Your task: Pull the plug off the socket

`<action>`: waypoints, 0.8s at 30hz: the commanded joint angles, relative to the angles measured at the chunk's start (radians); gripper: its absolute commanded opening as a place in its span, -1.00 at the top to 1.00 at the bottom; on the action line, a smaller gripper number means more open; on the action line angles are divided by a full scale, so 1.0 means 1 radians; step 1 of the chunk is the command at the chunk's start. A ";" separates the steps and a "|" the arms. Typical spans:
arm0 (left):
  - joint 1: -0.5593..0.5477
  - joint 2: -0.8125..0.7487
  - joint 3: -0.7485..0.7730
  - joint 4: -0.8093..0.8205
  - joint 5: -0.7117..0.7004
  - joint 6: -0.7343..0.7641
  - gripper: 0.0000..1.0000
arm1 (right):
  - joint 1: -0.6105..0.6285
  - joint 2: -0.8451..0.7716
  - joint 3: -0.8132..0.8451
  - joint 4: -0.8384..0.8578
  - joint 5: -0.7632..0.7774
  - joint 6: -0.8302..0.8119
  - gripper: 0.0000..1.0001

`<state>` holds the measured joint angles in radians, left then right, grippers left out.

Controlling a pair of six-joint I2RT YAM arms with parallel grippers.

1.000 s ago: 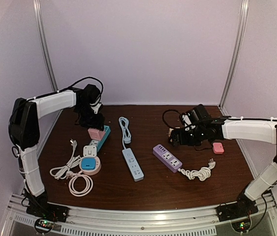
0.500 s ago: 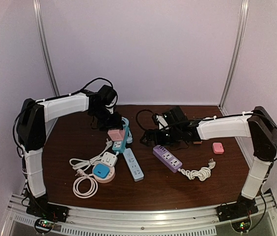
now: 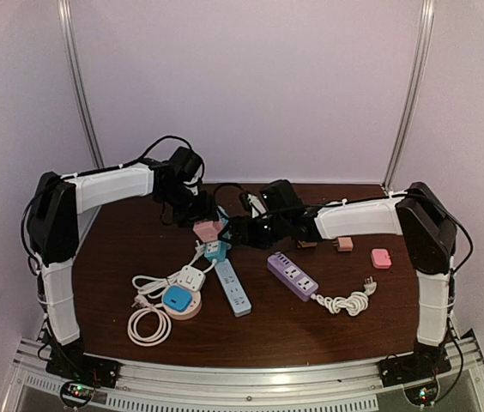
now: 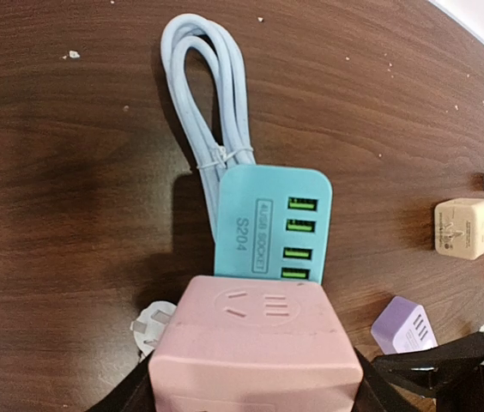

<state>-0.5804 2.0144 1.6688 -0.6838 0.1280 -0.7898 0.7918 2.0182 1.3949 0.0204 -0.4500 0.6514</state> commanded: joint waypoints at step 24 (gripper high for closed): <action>0.200 -0.263 -0.235 0.065 0.056 0.064 0.45 | 0.084 0.479 0.599 0.027 -0.137 0.134 -0.42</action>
<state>-0.3809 1.7805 1.4261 -0.6510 0.1608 -0.7628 0.8696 2.4413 1.9034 0.0288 -0.5529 0.7483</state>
